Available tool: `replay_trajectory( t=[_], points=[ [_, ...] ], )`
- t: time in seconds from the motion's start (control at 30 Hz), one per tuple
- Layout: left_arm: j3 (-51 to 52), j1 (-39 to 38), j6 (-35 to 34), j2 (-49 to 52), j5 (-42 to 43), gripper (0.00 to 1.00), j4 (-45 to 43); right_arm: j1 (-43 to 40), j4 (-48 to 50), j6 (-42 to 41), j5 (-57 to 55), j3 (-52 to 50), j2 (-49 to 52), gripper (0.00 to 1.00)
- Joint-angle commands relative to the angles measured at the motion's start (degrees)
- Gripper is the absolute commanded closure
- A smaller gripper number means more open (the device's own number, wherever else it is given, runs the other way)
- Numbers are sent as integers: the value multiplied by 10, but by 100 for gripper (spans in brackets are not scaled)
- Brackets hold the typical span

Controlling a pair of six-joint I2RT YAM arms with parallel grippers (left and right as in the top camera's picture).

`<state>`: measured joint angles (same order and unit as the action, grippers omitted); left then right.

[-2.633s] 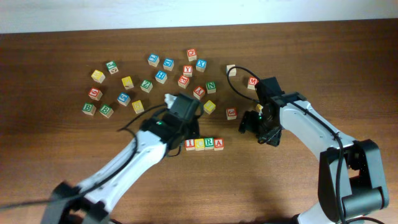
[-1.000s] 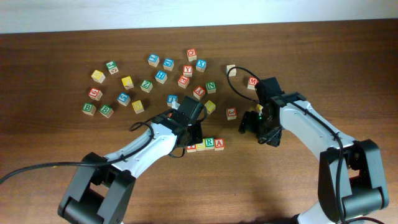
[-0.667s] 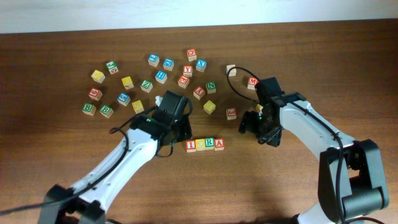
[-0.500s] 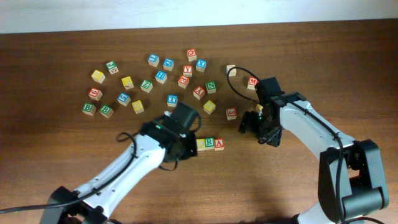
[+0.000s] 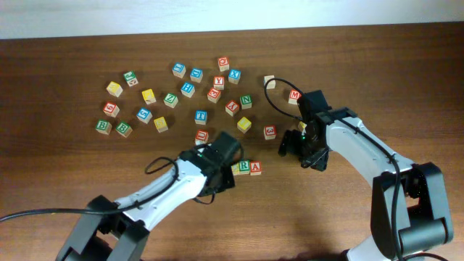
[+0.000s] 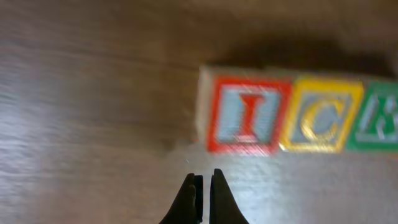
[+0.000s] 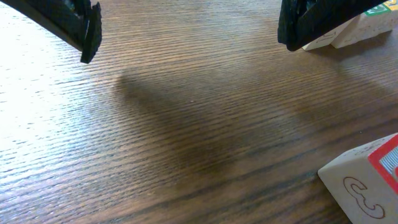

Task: Spell out ICRA
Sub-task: 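Push the row rightward with the left gripper to align blocks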

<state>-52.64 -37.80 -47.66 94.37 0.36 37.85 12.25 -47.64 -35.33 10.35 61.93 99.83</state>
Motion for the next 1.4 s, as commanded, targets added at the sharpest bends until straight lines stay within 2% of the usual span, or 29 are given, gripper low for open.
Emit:
replay_trajectory(
  t=[0.0,0.37,0.47,0.8,0.83,0.87,0.9,0.93,1.03,1.13,1.37],
  points=[
    [4,25,-2,5,-11,100,-1,2,-1,6,-5,5,-11,16],
    [4,10,12,22,4,100,-18,2,-1,6,-5,5,-11,16],
    [4,10,51,31,31,100,-44,2,-1,6,-5,5,-11,16],
    [4,10,51,30,47,100,-46,2,0,6,-5,5,-11,16],
    [4,11,51,25,46,100,-43,2,-1,6,-5,5,-11,22],
    [3,11,52,12,45,100,-34,2,-2,6,-5,5,-11,42],
    [0,11,62,-8,43,100,-23,3,-2,6,-3,5,-11,73],
    [-3,13,72,-32,31,100,-10,9,-2,6,-2,5,-11,93],
    [-4,39,72,-101,-43,100,27,38,1,6,-3,5,-11,95],
    [-2,77,73,-92,-65,100,32,67,16,3,-3,5,-11,95],
    [-2,91,73,-2,-23,100,-17,111,29,-12,-1,5,5,96]
  ],
)
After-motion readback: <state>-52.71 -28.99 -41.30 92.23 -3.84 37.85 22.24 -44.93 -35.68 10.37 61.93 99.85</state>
